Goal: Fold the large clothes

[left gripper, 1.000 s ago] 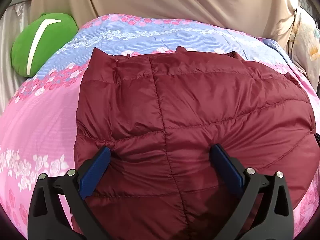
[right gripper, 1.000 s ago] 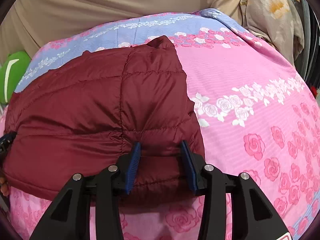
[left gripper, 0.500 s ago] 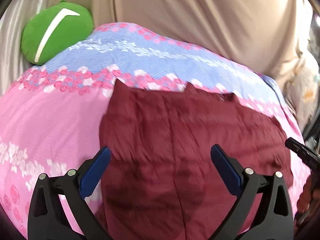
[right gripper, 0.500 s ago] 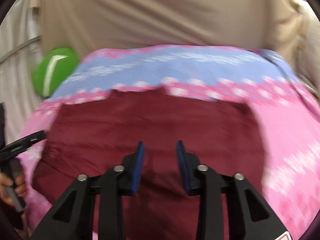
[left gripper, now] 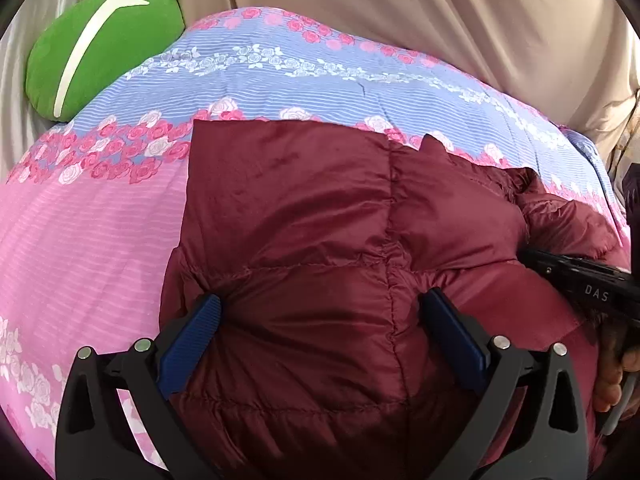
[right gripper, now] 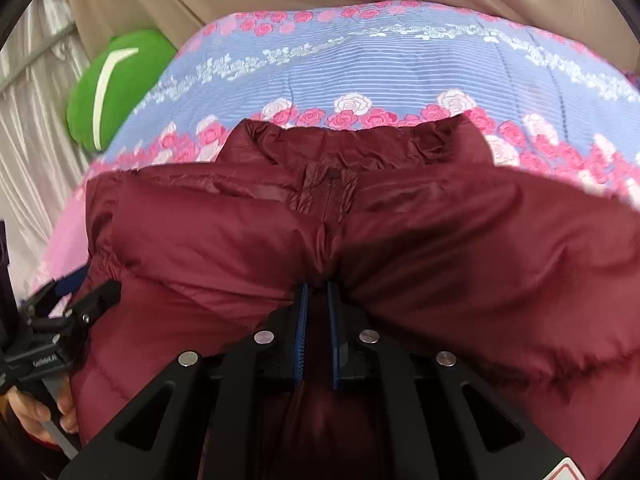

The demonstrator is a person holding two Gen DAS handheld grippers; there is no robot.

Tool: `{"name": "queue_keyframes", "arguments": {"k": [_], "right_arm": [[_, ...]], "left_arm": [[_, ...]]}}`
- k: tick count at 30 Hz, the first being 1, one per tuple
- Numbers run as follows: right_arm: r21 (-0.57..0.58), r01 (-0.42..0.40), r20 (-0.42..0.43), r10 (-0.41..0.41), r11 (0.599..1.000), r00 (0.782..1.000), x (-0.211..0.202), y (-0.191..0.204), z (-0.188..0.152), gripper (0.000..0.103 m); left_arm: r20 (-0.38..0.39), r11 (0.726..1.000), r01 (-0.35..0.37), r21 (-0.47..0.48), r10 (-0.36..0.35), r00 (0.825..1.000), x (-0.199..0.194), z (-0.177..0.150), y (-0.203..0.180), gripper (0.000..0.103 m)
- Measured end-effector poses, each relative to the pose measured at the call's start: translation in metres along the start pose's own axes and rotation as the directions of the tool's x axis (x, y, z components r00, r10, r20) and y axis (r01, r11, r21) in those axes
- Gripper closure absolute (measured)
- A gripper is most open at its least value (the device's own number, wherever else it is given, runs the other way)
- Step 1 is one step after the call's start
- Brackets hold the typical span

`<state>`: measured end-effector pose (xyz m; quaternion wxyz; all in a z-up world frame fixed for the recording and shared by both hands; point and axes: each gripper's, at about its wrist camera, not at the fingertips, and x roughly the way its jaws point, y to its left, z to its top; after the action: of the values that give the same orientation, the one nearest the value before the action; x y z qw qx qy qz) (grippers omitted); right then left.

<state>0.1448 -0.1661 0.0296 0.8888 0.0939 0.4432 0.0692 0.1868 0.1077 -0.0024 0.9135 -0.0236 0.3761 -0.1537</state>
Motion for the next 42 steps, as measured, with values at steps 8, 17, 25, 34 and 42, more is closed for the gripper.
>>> {"name": "queue_keyframes", "arguments": {"k": [8,17,25,34,42], "right_arm": [[-0.026,0.027,0.051,-0.026,0.999,0.998,-0.001,0.003,-0.008,0.099],[-0.152,0.116,0.075,-0.106,0.982,0.992,-0.008,0.049,0.011,0.092],[-0.044,0.035,0.004,-0.035,0.998,0.999,0.025,0.030,0.023,0.101],[-0.024,0.067,0.068,-0.065,0.997,0.996,-0.024,0.040,0.003,0.096],[-0.048,0.038,0.071,-0.035,0.998,0.997,-0.073,0.039,-0.043,0.092]], "left_arm": [[0.005,1.000,-0.002,-0.004,0.002,1.000,0.004,-0.003,0.001,0.005],[0.002,1.000,-0.011,0.001,0.011,1.000,0.005,-0.003,-0.001,0.005],[0.002,1.000,-0.014,-0.011,0.014,1.000,0.006,-0.003,0.002,0.005],[0.004,1.000,-0.023,-0.005,0.023,1.000,0.005,-0.004,0.002,0.005],[0.004,1.000,-0.025,-0.002,0.025,1.000,0.005,-0.004,0.002,0.005]]}}
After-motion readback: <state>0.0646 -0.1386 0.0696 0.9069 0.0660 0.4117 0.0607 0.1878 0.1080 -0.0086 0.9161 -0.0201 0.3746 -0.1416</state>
